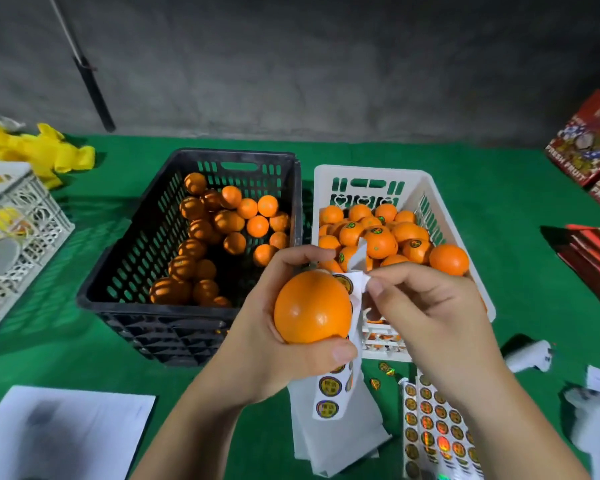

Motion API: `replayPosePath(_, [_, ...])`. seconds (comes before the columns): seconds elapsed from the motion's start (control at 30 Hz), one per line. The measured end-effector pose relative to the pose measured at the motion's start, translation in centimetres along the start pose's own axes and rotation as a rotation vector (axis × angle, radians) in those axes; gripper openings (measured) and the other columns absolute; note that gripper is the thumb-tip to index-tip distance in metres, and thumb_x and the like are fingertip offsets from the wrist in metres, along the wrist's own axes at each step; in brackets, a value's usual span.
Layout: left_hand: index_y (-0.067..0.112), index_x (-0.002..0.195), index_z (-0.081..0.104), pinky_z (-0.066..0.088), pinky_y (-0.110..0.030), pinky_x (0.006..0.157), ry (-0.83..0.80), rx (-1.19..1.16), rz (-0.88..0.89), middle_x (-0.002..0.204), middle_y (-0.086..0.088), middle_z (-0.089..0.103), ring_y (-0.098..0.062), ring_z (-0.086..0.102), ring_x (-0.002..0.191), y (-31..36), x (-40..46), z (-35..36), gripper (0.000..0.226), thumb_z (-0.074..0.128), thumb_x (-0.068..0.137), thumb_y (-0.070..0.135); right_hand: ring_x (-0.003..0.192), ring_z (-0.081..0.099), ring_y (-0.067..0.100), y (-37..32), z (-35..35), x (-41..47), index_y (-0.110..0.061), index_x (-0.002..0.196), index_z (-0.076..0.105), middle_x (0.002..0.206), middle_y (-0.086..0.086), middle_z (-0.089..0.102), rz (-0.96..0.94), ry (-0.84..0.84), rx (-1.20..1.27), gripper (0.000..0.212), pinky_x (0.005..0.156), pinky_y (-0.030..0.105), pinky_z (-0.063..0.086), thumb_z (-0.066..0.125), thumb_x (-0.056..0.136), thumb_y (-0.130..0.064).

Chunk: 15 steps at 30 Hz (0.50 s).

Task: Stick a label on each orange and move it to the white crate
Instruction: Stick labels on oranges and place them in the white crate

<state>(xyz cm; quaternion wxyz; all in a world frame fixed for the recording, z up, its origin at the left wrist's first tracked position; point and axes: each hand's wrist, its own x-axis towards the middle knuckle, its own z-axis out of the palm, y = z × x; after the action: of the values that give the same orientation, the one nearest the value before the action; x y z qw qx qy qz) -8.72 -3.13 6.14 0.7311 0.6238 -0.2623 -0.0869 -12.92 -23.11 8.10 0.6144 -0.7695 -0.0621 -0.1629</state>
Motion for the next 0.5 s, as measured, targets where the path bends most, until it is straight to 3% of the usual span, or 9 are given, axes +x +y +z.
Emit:
replayPosePath(0.1, [0.043, 0.132, 0.057, 0.061, -0.03, 0.076, 0.048, 0.001, -0.006, 0.123, 0.0, 0.067, -0.023, 0.074, 0.102, -0.1, 0.0, 0.1, 0.077, 0.092, 0.064, 0.028, 0.062, 0.063, 0.012, -0.2, 0.0, 0.0, -0.029, 0.08, 0.079, 0.071, 0.0, 0.072, 0.044, 0.234, 0.008, 0.032, 0.059, 0.022, 0.051, 0.067, 0.099, -0.006])
replayPosePath(0.17, [0.046, 0.132, 0.056, 0.062, -0.031, 0.072, 0.075, 0.01, -0.036, 0.122, 0.008, 0.067, -0.021, 0.075, 0.099, -0.1, 0.1, 0.3, 0.081, 0.094, 0.063, 0.032, 0.062, 0.061, 0.021, -0.6, -0.2, 0.0, -0.032, 0.084, 0.076, 0.072, 0.001, 0.07, -0.091, 0.372, -0.14, 0.023, 0.057, 0.033, 0.05, 0.069, 0.099, -0.016])
replayPosePath(0.23, [0.045, 0.135, 0.054, 0.061, -0.026, 0.072, 0.068, 0.001, -0.043, 0.121, 0.016, 0.065, -0.014, 0.074, 0.098, -0.2, 0.3, 0.6, 0.086, 0.099, 0.061, 0.042, 0.08, 0.068, 0.013, -1.3, 0.1, -0.3, -0.023, 0.098, 0.077, 0.089, -0.005, 0.074, -0.323, 0.315, -0.359, 0.011, 0.07, 0.024, 0.052, 0.069, 0.098, -0.015])
replayPosePath(0.3, [0.04, 0.14, 0.052, 0.06, -0.026, 0.08, 0.064, -0.08, -0.046, 0.126, 0.009, 0.067, -0.016, 0.073, 0.106, -0.4, 0.5, 1.1, 0.09, 0.096, 0.063, 0.054, 0.104, 0.068, 0.01, -1.3, 0.9, -0.6, -0.01, 0.105, 0.078, 0.108, 0.0, 0.073, -0.503, 0.148, -0.548, 0.011, 0.09, 0.021, 0.051, 0.069, 0.098, -0.01])
replayPosePath(0.4, [0.031, 0.139, 0.054, 0.059, -0.029, 0.087, 0.116, -0.122, -0.051, 0.126, -0.002, 0.071, -0.022, 0.073, 0.111, -0.7, 0.4, 1.5, 0.088, 0.091, 0.064, 0.061, 0.114, 0.067, 0.022, -0.5, 1.6, -1.1, -0.005, 0.111, 0.077, 0.118, 0.007, 0.07, -0.477, 0.012, -0.537, 0.017, 0.094, 0.037, 0.054, 0.07, 0.096, -0.009])
replayPosePath(0.5, [0.033, 0.129, 0.062, 0.059, -0.027, 0.082, 0.155, -0.064, -0.073, 0.119, 0.003, 0.073, -0.015, 0.074, 0.102, -1.1, 0.2, 1.5, 0.078, 0.087, 0.065, 0.069, 0.123, 0.062, 0.022, 0.1, 0.9, -1.4, -0.01, 0.126, 0.073, 0.13, 0.002, 0.064, -0.41, -0.078, -0.54, 0.029, 0.1, 0.037, 0.051, 0.069, 0.099, -0.016])
